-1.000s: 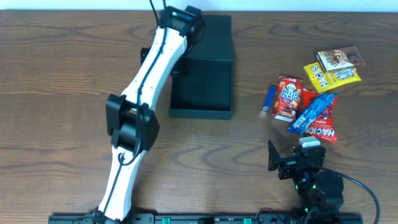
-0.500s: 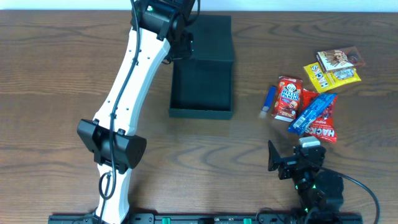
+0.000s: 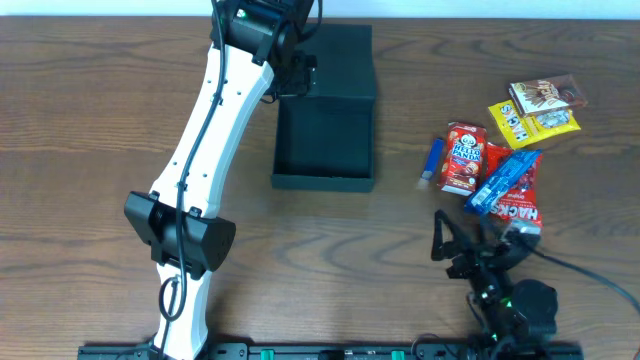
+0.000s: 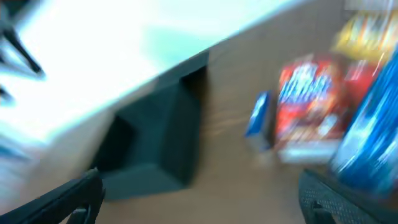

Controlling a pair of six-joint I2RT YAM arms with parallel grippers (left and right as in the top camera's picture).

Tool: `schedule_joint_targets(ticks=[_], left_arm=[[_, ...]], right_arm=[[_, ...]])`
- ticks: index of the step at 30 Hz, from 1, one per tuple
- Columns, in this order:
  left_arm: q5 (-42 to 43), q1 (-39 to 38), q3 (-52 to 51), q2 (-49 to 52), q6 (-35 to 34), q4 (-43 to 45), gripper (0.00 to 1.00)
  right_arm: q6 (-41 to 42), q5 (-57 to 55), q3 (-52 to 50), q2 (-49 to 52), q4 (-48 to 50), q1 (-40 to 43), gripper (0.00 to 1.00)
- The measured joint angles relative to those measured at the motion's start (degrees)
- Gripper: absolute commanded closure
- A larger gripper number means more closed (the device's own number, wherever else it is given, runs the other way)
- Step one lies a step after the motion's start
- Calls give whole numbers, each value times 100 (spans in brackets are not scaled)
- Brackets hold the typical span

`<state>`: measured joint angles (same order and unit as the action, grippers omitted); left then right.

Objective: Pack container

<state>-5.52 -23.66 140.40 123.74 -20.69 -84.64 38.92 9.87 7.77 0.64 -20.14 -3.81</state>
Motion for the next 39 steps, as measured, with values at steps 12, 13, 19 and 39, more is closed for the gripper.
schedule_joint_targets(ticks=[12,13,19,39], left_arm=[[68,0,0,0,35,136,5],[68,0,0,0,63,162,5],[70,0,0,0,219,468,5],[85,4,0,0,439,815,5]], right_arm=[[2184,216,-2,28,321,20,1],[2144,221,-2,61,457,59,1],[1464,214,297,1130,715,540,1],[-719,-669,6891,8821,-890,1672,1]])
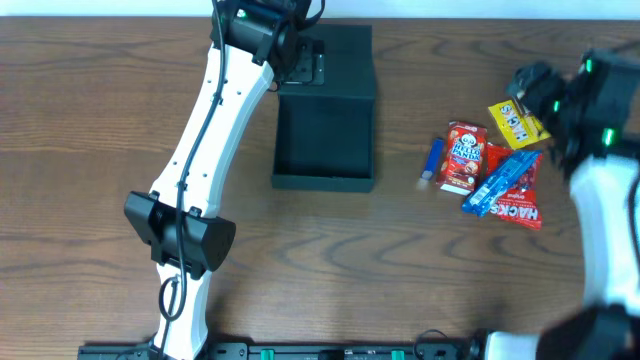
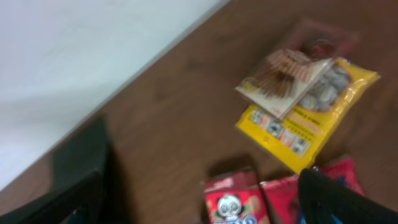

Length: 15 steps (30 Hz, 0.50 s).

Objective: Pack container

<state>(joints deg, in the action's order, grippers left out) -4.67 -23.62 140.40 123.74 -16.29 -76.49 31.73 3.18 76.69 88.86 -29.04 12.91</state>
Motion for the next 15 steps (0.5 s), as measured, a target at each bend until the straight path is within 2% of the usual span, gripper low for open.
schedule_joint_targets(ticks=[9,12,15], left_arm=[[-2,46,0,0,35,-168,5],[-2,90,0,0,33,-315,5],[-2,138,0,0,33,-352,5]], right_arm=[[1193,-892,4035,3145,-2061,232,1],[1663,-911,4951,3926,-2730,385,1],[2046,-638,5386,4452,-3042,595,1]])
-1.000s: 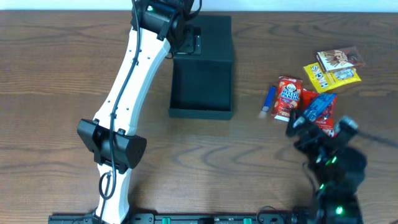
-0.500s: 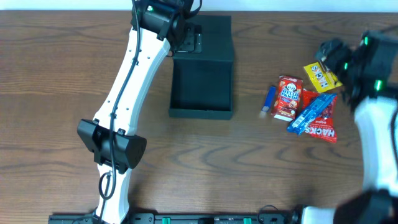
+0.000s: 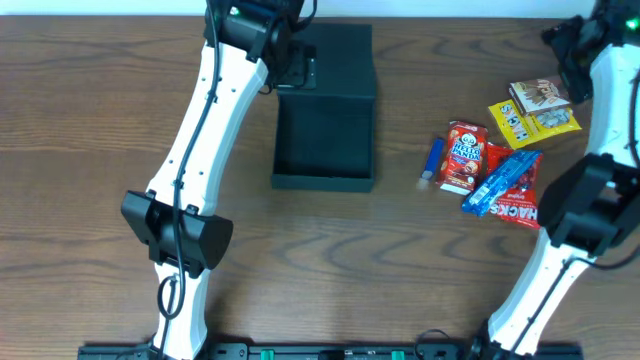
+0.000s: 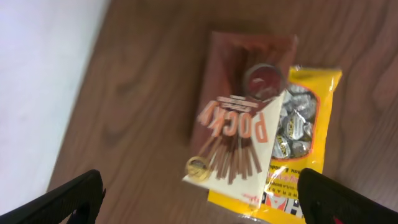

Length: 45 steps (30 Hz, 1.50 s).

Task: Pack container
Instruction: 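Grasp the brown Pocky box with the right gripper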

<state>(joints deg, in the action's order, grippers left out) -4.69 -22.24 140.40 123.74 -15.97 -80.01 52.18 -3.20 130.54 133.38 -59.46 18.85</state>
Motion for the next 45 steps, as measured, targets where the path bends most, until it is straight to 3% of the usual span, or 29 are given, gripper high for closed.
schedule_joint_targets(ticks=[15,35,45], left_arm=[[0,219,0,0,245,-151,5],[2,221,0,0,426,-184,5],[2,221,0,0,426,-188,5]], right_arm=[[573,1117,107,599,35,378,1],[621,1349,116,1202,367,308,1],[636,1478,164,1250,391,308,29]])
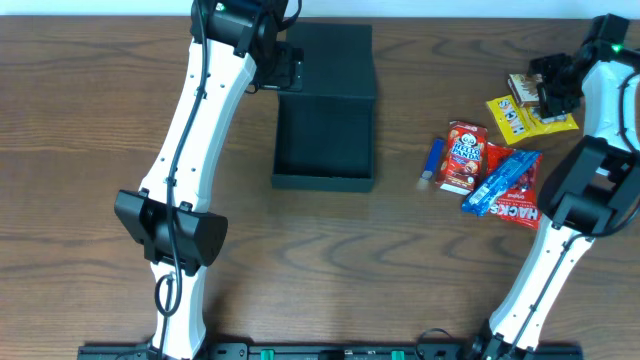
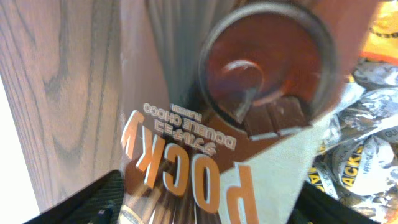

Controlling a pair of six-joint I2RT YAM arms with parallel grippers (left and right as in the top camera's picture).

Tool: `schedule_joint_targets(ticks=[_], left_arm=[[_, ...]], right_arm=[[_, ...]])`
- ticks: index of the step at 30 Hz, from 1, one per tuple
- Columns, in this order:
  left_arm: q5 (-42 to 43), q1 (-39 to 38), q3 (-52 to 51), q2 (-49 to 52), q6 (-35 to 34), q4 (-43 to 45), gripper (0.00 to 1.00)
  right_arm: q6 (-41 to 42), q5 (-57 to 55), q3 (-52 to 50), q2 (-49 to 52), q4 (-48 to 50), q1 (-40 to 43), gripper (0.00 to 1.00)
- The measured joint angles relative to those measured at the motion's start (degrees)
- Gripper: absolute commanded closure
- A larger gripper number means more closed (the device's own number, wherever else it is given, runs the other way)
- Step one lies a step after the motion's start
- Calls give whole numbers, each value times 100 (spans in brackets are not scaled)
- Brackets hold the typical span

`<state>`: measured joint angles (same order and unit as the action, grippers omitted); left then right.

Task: Pack container
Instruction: 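Grasp the brown Pocky box with the right gripper, then carry the Pocky box into the black box with the right gripper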

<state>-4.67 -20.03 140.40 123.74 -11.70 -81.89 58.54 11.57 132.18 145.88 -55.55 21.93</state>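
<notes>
The black open container [image 1: 322, 181] stands at the back middle of the table. My left gripper [image 1: 288, 66] is at its upper left edge, beside the raised lid; its jaws are too dark to read. A brown Pocky box [image 1: 524, 92] lies partly on a yellow candy bag [image 1: 515, 124] at the far right. My right gripper [image 1: 549, 88] is down over that box. In the right wrist view the Pocky box [image 2: 236, 143] fills the frame between my two fingers [image 2: 99, 199], and the right gripper [image 2: 214, 204] is open around it. The yellow bag [image 2: 364, 149] shows at the right.
A red Hello Panda box [image 1: 464, 157], a small blue stick [image 1: 433, 160], a blue packet [image 1: 503, 178] and a red bag [image 1: 516, 209] lie grouped at the right. The table's back edge runs just behind the container and the Pocky box.
My right gripper has dropped from well above the Pocky box to close over it, the box now filling the wrist view between the open fingers. The left gripper has shifted slightly left at the container's edge.
First my right arm was low at the front right, below the snack pile. Then it was over the right side of the table, looking at the Pocky box and yellow bag. After that it hung above the Pocky box, and now straddles it. The left gripper stayed at the container.
</notes>
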Motion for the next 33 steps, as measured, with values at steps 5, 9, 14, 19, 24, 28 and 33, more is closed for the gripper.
schedule_joint_targets(ticks=[5,9,14,19,24,28,33], left_arm=[[0,0,0,0,0,-2,5],[0,0,0,0,0,-20,5],[0,2,0,0,0,-24,5],[0,2,0,0,0,-26,5],[-2,2,0,0,0,-28,5],[-2,2,0,0,0,-28,5],[-57,4,0,0,0,-26,5]], right_arm=[[-35,44,0,0,-2,0,44],[-92,61,0,2,-7,0,51],[-254,173,0,2,-31,0,68],[-372,315,0,2,-26,-4,73],[-496,540,15,2,-28,-4,75],[-719,732,195,4,-149,-4,75],[-1222,874,693,4,-431,-15,77]])
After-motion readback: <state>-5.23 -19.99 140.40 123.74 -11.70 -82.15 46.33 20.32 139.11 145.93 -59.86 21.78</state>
